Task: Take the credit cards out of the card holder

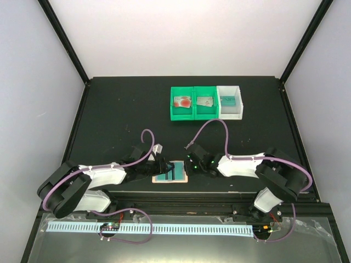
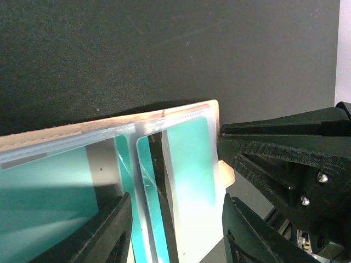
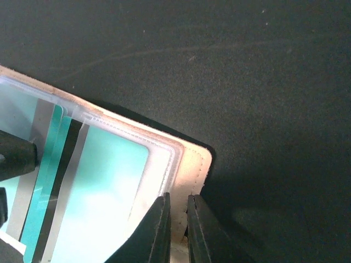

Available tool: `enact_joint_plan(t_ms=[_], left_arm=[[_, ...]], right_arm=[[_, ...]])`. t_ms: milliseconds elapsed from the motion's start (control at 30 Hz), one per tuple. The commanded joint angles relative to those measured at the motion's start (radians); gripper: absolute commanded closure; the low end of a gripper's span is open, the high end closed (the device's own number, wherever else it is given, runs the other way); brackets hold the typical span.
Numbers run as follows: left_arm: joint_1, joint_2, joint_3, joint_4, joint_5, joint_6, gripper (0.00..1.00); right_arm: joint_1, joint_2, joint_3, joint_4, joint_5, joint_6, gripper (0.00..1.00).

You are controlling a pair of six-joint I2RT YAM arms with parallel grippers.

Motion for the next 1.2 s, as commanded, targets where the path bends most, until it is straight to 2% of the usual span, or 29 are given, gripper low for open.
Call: enact_joint_plan(t_ms=[0, 300, 567, 667, 767, 867, 1067, 1167], left_arm=[[0.002, 0.037, -0.003, 0.022, 0.015, 0.003, 0.53], [-0.003, 0.106, -0.014, 0.134, 0.069, -0.062, 0.53], [-0.004, 0.107, -0.045, 0.282, 0.122, -0.142, 0.59], [-0.003, 0.076, -0.044, 0.258, 0.112, -0.136, 0.62], [0.006, 0.036, -0.029, 0.159, 0.067, -0.095, 0.65], [0.02, -0.004, -0.025, 0.104, 0.043, -0.07, 0.67], [0.02, -0.074, -0.057, 0.065, 0.026, -0.072, 0.66], [0.019, -0.087, -0.077, 0.061, 0.027, -0.072, 0.62]], right_arm=[[0.005, 0.053, -0.039, -0.013, 0.017, 0.015, 0.87], [0.005, 0.049, -0.071, 0.023, 0.008, 0.025, 0.87], [0.005, 0.041, -0.098, 0.064, -0.011, 0.04, 0.87], [0.005, 0.016, -0.102, 0.06, -0.014, 0.041, 0.87], [0.005, -0.045, -0.08, 0.014, 0.005, 0.024, 0.87], [0.004, -0.114, -0.061, -0.016, -0.005, 0.019, 0.83], [0.006, -0.215, -0.15, 0.078, -0.111, 0.076, 0.7], [0.007, -0.228, -0.158, 0.09, -0.122, 0.093, 0.73]])
